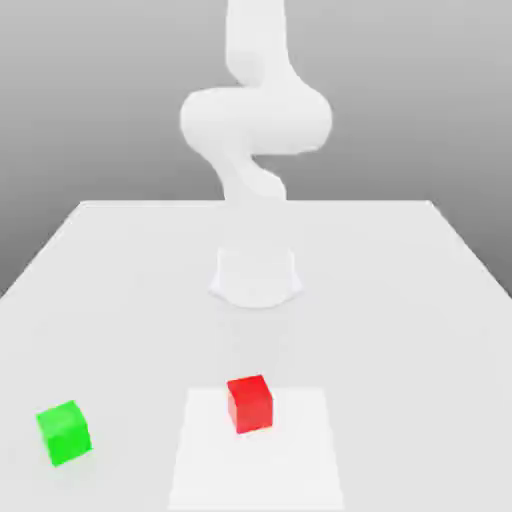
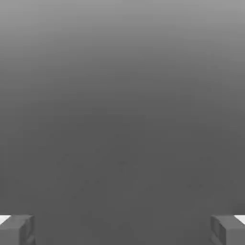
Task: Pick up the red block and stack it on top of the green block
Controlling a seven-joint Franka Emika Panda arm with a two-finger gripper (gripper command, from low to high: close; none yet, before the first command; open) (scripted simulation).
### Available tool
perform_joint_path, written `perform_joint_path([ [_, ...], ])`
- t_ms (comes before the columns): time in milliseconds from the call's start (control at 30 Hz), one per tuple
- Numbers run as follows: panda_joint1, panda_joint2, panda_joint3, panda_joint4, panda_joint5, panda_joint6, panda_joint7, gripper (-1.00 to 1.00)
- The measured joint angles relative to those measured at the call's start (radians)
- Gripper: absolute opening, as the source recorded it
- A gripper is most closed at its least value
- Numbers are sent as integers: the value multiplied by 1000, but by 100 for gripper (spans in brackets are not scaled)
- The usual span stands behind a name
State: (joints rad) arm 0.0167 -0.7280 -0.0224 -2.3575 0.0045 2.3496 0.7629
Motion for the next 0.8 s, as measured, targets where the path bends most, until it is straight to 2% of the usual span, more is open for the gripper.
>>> perform_joint_path([
  [400,69,421,-81,-317,22,284,-210,0],
  [567,74,633,-94,-466,-9,426,-282,0],
  [800,43,894,-45,-466,62,640,-355,0],
])
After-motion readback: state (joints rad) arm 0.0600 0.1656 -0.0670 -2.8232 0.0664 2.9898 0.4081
